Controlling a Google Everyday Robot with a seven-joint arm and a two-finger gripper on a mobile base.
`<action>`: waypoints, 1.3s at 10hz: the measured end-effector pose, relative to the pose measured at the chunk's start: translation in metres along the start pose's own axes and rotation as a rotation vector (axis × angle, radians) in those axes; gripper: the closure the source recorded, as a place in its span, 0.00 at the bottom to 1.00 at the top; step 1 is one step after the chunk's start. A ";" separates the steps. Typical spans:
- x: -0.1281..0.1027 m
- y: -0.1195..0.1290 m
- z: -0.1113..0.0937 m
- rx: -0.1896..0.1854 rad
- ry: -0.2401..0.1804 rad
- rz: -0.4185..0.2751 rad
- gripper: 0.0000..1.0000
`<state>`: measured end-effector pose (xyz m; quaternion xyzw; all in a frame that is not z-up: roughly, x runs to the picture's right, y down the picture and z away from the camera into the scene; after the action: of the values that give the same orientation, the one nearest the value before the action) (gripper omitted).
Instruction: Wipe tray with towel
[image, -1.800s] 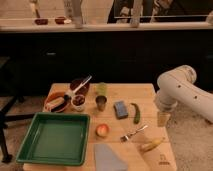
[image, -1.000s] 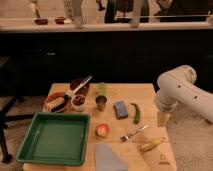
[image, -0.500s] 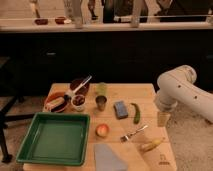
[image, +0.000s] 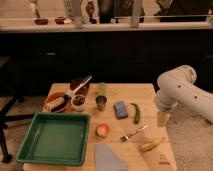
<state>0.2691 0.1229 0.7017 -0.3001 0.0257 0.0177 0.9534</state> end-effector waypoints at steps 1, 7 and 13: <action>0.000 0.000 0.000 0.000 0.000 0.000 0.20; 0.003 0.013 0.004 0.010 -0.039 0.212 0.20; -0.028 0.053 0.016 -0.035 -0.130 0.380 0.20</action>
<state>0.2393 0.1752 0.6864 -0.3045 0.0202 0.2169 0.9273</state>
